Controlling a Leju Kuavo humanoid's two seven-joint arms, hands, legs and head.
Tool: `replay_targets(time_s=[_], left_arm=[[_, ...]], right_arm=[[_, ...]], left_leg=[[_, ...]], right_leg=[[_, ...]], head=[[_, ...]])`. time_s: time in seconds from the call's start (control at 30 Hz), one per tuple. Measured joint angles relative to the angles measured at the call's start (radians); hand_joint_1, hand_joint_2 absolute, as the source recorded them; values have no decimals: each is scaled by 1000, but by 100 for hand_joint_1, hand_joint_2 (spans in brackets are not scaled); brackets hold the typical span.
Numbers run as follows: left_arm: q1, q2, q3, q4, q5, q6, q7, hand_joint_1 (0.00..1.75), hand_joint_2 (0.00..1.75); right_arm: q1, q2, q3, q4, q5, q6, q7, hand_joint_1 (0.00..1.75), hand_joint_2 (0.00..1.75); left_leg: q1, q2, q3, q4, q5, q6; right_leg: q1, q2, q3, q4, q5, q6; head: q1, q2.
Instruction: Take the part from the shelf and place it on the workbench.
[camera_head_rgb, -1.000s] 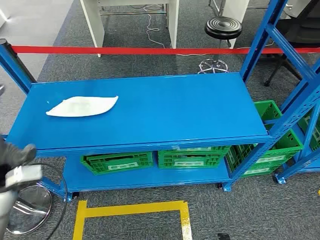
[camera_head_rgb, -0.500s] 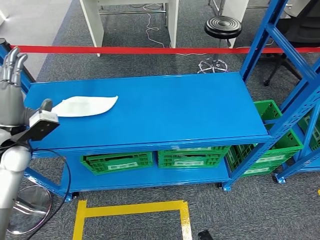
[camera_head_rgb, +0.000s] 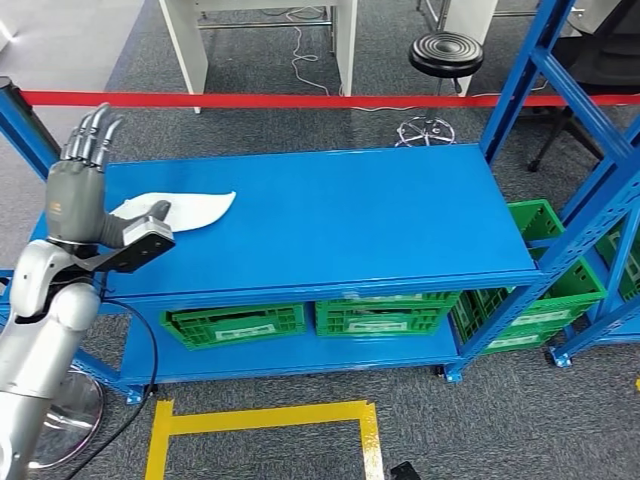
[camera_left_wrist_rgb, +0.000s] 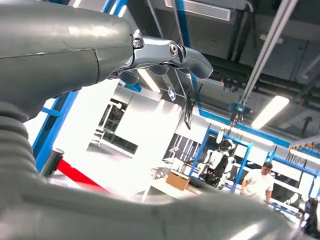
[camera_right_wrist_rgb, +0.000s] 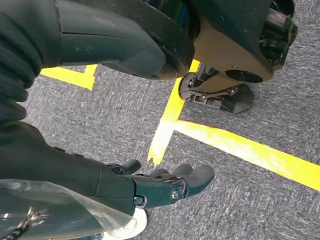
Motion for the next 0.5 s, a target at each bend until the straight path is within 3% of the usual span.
replay_targets(time_s=[0.07,0.2,0.5], left_arm=[[-14,-13,-21,30,-43,9,19,0,175],[-59,-37,-73,112,-136,28,57,0,175],[-129,-60,-163,286,-244,34,103,0,175]], right_arm=[[0,1,7,0,3,-1,10,0,175],[-1,4,24,0,6,0,33,0,0],[10,31,50,13,7,-4,39,0,0]], left_leg=[[0,0,0,0,0,0],[0,0,0,0,0,0],[0,0,-1,1,0,0]], right_leg=[[0,0,0,0,0,0],[0,0,0,0,0,0],[0,0,0,0,0,0]], head=[[0,0],[0,0],[0,0]])
